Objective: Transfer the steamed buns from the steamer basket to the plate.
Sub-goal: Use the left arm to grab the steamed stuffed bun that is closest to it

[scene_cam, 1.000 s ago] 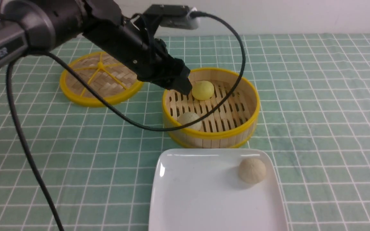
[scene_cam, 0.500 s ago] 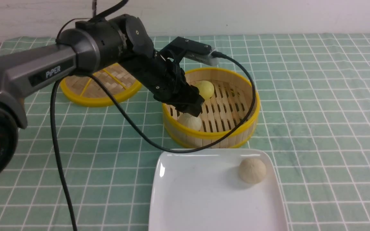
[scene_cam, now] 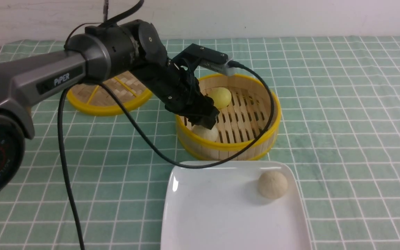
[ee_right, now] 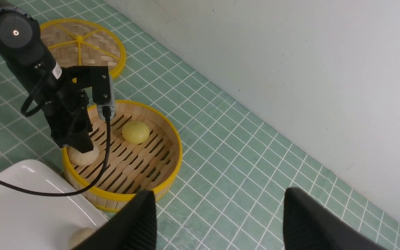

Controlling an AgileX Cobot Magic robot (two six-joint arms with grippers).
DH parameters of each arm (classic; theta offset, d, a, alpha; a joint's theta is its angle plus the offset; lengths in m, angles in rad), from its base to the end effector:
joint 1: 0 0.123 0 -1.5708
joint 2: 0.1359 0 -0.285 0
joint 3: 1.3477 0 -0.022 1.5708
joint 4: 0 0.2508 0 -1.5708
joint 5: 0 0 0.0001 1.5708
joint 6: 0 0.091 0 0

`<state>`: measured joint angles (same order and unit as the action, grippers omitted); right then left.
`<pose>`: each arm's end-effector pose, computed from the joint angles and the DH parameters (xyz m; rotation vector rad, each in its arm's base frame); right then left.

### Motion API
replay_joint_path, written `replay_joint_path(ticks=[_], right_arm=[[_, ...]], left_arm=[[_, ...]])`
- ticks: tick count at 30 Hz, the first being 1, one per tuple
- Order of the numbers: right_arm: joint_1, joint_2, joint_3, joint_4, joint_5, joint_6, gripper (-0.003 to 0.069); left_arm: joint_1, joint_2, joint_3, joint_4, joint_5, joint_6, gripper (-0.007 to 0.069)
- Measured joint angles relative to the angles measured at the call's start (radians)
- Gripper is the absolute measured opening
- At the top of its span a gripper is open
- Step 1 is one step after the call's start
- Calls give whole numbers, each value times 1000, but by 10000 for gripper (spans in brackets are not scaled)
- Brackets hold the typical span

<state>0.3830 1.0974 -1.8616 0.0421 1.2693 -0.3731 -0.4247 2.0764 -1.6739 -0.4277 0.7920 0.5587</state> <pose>0.1261 0.0547 0.5581 -0.7466 1.8430 0.0544 0.4064 -0.2133 0.2186 0.9646 2.4423 -0.4548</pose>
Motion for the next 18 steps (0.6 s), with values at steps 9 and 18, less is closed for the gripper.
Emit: replay_joint_path(ticks=[9, 18], right_arm=[[0, 0, 0, 24, 0, -9, 484], [0, 1, 0, 24, 0, -11, 484]], left_arm=[[0, 10, -1, 0, 22, 0, 417], [0, 33, -3, -29, 24, 0, 360]])
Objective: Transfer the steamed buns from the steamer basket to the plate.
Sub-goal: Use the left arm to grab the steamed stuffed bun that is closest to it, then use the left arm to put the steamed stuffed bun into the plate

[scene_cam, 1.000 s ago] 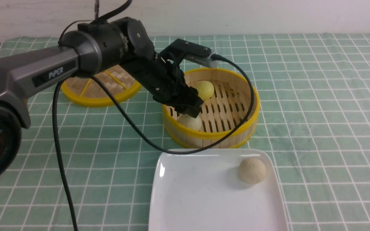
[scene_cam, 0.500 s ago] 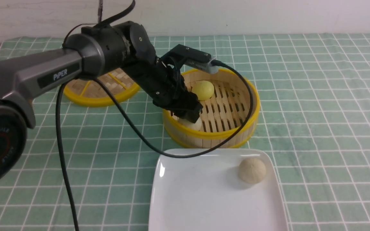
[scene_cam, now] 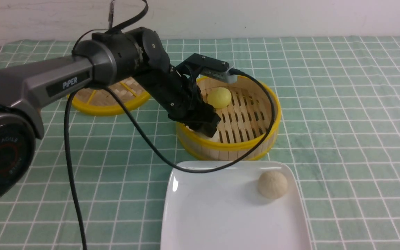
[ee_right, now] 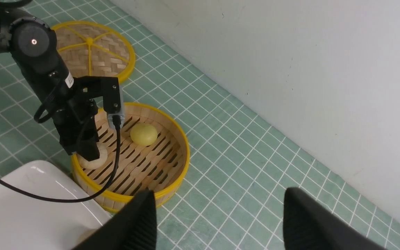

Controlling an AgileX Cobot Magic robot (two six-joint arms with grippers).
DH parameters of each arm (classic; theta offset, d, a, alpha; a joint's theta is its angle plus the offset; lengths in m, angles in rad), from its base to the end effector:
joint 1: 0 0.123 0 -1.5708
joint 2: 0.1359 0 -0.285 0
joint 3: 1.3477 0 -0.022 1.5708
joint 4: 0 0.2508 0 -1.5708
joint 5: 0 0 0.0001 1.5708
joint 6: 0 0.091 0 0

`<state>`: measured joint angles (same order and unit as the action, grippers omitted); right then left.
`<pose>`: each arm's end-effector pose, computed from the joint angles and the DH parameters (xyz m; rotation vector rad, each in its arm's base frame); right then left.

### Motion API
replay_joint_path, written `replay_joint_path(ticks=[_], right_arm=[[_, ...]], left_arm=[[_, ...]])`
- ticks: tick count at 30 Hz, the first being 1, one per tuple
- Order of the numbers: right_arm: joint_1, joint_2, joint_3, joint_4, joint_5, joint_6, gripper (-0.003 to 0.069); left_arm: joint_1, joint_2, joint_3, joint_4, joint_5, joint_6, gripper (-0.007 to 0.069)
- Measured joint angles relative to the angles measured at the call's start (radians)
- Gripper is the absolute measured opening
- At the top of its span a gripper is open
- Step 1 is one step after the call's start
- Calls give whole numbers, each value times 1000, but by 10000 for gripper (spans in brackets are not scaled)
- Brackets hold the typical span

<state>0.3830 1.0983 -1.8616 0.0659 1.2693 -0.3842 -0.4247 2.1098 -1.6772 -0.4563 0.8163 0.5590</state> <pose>0.1256 0.0568 0.5580 -0.7640 1.8363 0.0745 0.4070 -0.2162 0.2042 0.9625 2.4923 -0.4979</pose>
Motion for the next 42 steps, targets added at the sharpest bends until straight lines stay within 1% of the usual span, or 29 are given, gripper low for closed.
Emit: replay_joint_path(ticks=[3, 5, 6, 7, 9, 10, 16, 21, 22, 25, 27, 29, 30, 31, 33, 35, 41, 42], right_arm=[[0, 0, 0, 0, 0, 0, 484], [0, 0, 0, 0, 0, -1, 484], [0, 0, 0, 0, 0, -1, 484], [0, 0, 0, 0, 0, -1, 484], [0, 0, 0, 0, 0, -1, 484], [0, 0, 0, 0, 0, -1, 484], [0, 0, 0, 0, 0, -1, 484], [0, 0, 0, 12, 0, -1, 484], [0, 0, 0, 28, 0, -3, 484], [0, 0, 0, 49, 0, -5, 484], [0, 0, 0, 59, 0, -5, 484], [0, 0, 0, 60, 0, -10, 484], [0, 0, 0, 60, 0, -17, 484], [0, 0, 0, 60, 0, -19, 484], [0, 0, 0, 60, 0, -28, 484], [0, 0, 0, 60, 0, -31, 484], [0, 0, 0, 61, 0, -34, 484], [0, 0, 0, 61, 0, -34, 484]], left_arm=[[0, 9, -1, -9, -5, 0, 283], [0, 9, -2, -13, -7, 0, 192], [0, 9, -2, -14, -7, 0, 183], [0, 9, -2, -15, -9, 0, 101], [0, 5, -3, -15, -11, 0, 46], [0, -1, -3, -15, -11, 1, 36], [0, -56, -10, -8, 33, 23, 30], [0, -180, -31, 26, 91, 23, 30], [0, -251, -32, 58, 106, 12, 30], [0, -335, -32, 106, 119, -28, 30], [0, -433, -37, 162, 142, -92, 30], [0, -467, -39, 179, 166, -120, 30], [1, -498, -41, 189, 208, -149, 31], [1, -505, -41, 189, 222, -158, 31], [-4, -526, -41, 189, 317, -201, 31], [-21, -527, -41, 191, 371, -223, 31], [-118, -446, -41, 198, 390, -244, 31], [-122, -440, -41, 198, 390, -244, 31]])
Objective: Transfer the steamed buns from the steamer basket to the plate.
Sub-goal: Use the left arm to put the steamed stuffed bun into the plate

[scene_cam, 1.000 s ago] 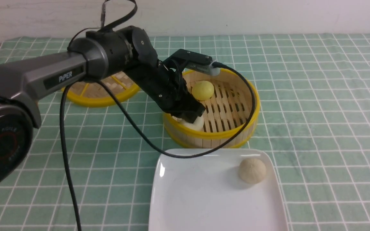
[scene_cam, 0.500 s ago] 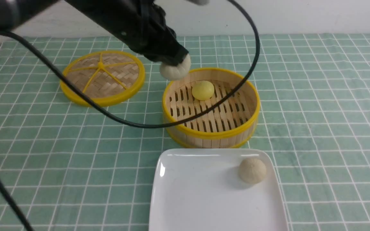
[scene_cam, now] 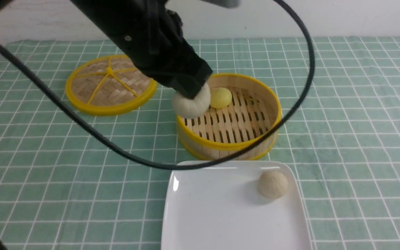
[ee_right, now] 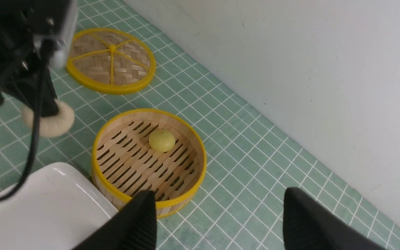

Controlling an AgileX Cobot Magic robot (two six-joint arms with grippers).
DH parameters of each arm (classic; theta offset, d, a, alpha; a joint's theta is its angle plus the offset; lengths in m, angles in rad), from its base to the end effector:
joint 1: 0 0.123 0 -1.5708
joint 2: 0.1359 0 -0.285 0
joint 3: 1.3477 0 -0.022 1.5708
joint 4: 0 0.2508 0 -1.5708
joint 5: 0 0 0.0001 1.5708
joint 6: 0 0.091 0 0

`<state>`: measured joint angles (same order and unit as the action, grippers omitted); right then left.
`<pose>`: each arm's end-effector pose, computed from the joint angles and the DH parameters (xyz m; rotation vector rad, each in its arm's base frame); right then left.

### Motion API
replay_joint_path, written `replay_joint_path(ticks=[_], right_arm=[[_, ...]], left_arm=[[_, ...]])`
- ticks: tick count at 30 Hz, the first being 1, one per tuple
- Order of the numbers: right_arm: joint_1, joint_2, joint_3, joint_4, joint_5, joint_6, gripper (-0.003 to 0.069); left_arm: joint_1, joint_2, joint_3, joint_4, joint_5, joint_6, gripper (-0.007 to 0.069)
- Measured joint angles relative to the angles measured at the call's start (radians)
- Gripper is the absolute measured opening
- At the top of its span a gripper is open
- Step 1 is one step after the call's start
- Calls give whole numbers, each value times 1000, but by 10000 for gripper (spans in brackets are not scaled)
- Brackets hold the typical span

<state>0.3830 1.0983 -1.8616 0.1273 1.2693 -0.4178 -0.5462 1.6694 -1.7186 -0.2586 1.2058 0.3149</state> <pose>0.1233 0.0616 0.5584 -0.8117 1.8127 0.1228 0.2920 -0.2030 0.3791 1.0666 2.4192 -0.4283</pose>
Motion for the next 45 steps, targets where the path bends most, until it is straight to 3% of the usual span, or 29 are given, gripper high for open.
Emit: replay_joint_path(ticks=[3, 12, 25, 45], right_arm=[[0, 0, 0, 5, 0, -6, 484], [0, 0, 0, 39, 0, -19, 482], [0, 0, 0, 51, 0, -42, 432], [0, 0, 0, 51, 0, -46, 432]], left_arm=[[-44, 111, 0, 12, -34, 0, 31], [-48, 296, 2, 25, -98, -35, 33], [-102, 345, 2, -56, -101, 49, 33], [-126, 417, 2, -33, -144, 52, 34]])
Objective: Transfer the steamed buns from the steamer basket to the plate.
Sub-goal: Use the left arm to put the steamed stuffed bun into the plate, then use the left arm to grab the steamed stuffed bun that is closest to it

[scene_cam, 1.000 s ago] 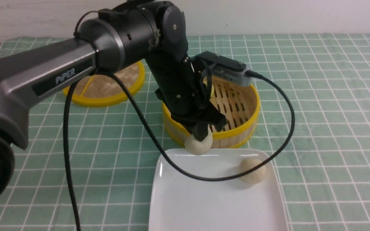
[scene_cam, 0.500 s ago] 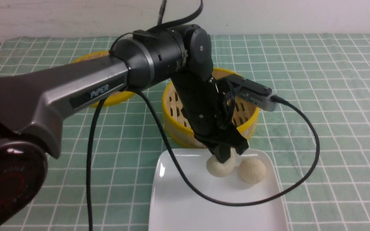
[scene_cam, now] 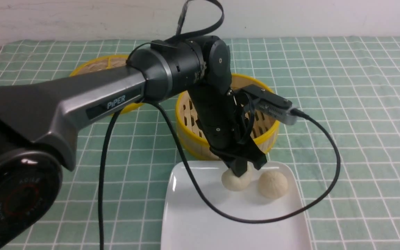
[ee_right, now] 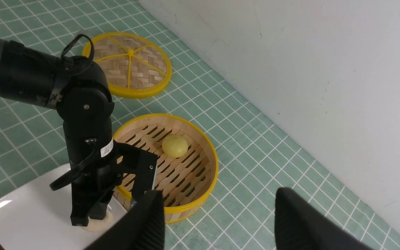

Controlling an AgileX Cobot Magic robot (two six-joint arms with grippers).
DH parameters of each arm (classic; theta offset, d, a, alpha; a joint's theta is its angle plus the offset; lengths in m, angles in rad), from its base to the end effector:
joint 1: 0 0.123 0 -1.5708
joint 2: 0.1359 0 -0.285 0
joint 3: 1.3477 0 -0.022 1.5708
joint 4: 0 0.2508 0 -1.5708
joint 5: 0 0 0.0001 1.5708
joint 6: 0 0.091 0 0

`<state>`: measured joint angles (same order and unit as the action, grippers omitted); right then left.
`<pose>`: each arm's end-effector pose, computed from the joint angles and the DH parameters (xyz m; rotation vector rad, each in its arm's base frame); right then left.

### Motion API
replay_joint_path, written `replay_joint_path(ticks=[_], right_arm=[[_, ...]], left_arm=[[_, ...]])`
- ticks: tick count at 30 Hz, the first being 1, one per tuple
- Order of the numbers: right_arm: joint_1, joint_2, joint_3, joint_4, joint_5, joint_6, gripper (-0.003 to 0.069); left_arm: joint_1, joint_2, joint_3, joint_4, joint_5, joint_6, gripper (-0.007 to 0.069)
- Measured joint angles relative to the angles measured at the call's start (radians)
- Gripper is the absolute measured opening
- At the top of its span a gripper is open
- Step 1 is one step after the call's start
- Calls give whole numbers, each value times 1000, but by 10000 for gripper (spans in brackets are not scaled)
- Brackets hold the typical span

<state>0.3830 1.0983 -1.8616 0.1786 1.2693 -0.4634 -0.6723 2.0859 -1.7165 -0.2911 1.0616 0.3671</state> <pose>0.1211 0.0655 0.5588 -0.8658 1.7827 0.1517 0.3308 -0.2925 0.2155 1.3070 2.6190 -0.4439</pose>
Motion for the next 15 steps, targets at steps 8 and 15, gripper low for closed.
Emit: replay_joint_path(ticks=[8, 15], right_arm=[[0, 0, 0, 6, 0, 0, 432], [0, 0, 0, 7, 0, 0, 431]], left_arm=[[0, 33, 0, 1, -3, -23, 42], [0, 33, 0, 1, 37, -44, 167]])
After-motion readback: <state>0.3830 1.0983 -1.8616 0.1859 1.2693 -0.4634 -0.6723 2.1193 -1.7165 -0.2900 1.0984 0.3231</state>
